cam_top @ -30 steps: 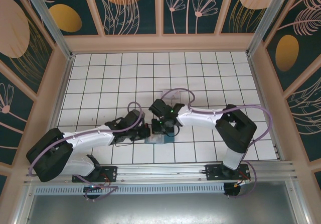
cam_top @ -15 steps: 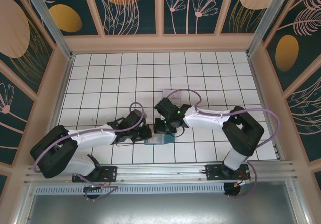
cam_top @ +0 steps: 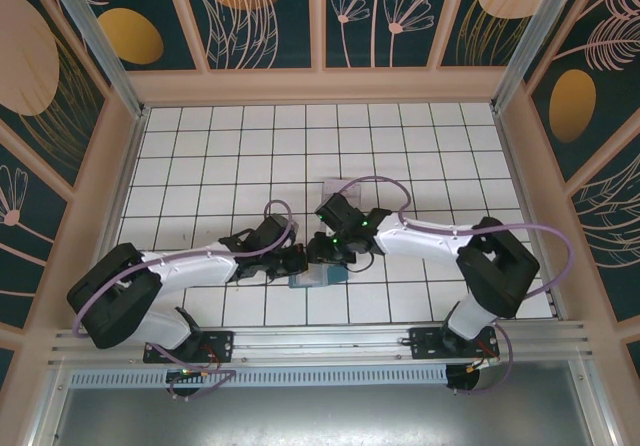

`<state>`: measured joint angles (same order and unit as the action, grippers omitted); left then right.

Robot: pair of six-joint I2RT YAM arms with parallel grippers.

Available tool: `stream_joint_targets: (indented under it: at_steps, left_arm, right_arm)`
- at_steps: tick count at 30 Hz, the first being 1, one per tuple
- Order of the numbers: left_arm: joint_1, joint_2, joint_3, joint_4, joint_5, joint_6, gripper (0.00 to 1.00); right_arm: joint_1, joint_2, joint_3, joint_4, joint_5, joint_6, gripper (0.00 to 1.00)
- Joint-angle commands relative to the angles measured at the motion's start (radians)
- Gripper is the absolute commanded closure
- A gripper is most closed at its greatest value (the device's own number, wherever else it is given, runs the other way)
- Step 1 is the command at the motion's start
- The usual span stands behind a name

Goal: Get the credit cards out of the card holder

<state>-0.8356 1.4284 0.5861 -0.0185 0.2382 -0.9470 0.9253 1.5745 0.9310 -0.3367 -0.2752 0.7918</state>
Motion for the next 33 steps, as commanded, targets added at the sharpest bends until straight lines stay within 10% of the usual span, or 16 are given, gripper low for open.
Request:
stream_joint_targets:
  at_steps: [1, 33]
  left_arm:
    - [0.004, 0.019, 0.035, -0.004, 0.021, 0.019, 0.95]
    - [-0.092, 0.346, 0.327, -0.067, 0.085, 0.062, 0.94]
  right_arm:
    - [-0.029, -0.070, -0.032, -0.005, 0.041, 0.012, 0.60]
    - [-0.222, -0.418, -0.262, -0.021, 0.050, 0.012, 0.57]
